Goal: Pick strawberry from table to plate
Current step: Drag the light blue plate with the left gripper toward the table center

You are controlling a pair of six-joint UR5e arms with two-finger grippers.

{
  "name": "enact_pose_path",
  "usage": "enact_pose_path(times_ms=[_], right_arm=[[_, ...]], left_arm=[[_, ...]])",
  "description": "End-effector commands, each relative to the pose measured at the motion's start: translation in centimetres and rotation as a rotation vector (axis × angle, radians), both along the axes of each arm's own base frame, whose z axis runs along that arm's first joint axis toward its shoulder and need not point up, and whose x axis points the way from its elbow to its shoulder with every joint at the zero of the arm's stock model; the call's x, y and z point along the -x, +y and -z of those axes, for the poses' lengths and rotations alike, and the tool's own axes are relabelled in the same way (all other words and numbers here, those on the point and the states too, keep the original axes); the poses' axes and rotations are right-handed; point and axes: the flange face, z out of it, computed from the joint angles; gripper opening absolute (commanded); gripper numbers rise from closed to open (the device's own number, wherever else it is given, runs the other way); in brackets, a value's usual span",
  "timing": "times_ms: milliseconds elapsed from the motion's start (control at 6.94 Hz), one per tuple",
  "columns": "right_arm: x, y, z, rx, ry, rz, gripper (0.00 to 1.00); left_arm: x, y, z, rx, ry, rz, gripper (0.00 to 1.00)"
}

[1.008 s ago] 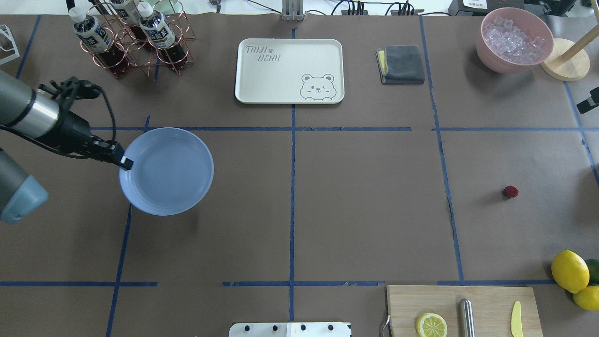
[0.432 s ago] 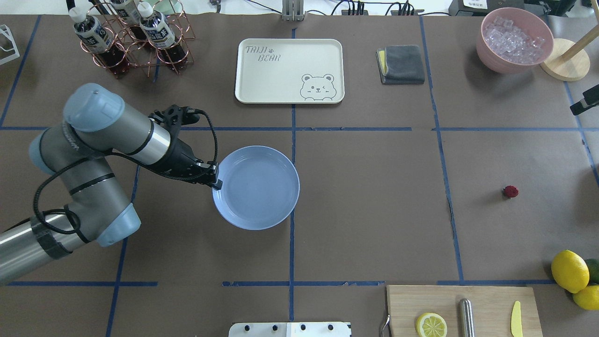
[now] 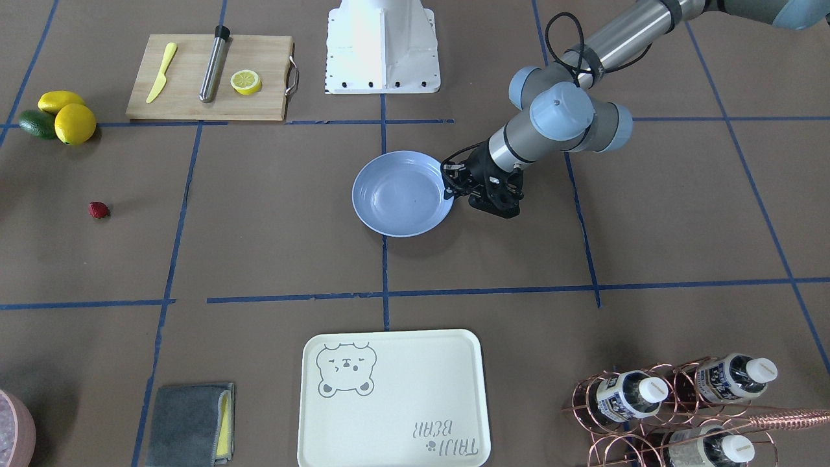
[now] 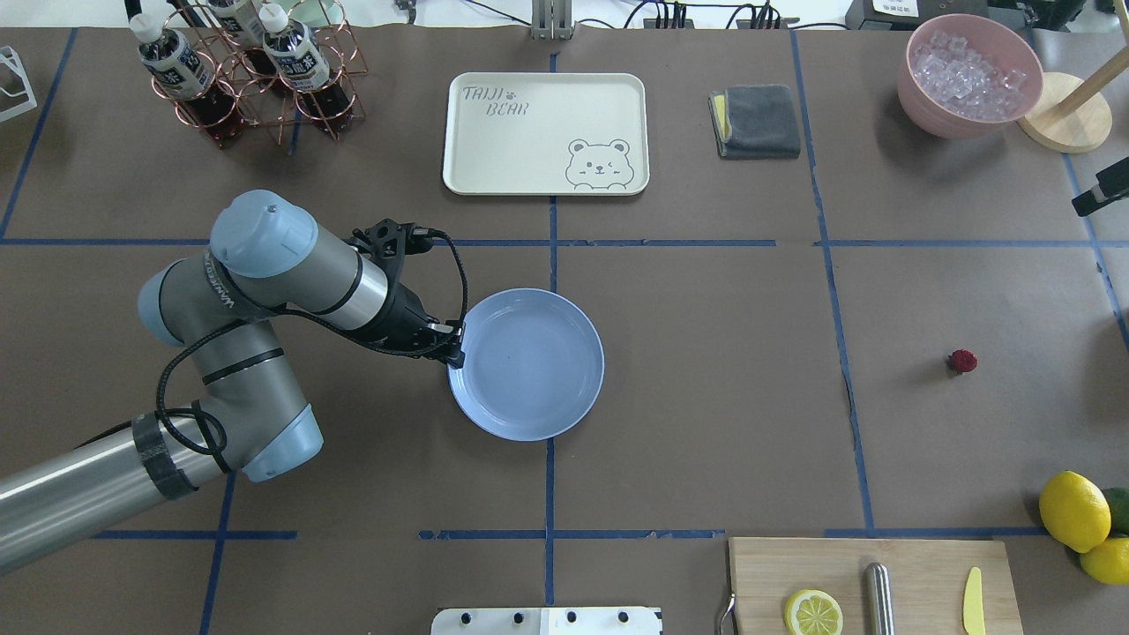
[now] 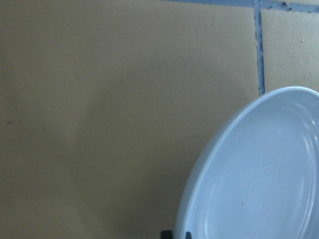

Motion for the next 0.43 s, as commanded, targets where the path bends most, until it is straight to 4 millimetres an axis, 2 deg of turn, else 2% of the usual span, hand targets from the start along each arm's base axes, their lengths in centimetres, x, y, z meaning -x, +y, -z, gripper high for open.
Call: enact_pose_path(times_ms=[0, 144, 288], right_arm=[[0.2, 0.5, 0.3, -0.008, 0.0, 0.005, 1.0], [0.3, 0.6, 0.6, -0.012, -0.001, 0.007, 1.0], [0.6, 0.6, 0.6, -0.011, -0.001, 0.012, 1.0]], left_arm=[[-2.0, 0.7, 0.9, -0.007, 0.007, -0.019, 0.0], [-2.5, 1.0, 1.3, -0.009, 0.01, -0.026, 0.0], [-3.3, 1.0, 2.4, -0.016, 0.021, -0.032, 0.0]])
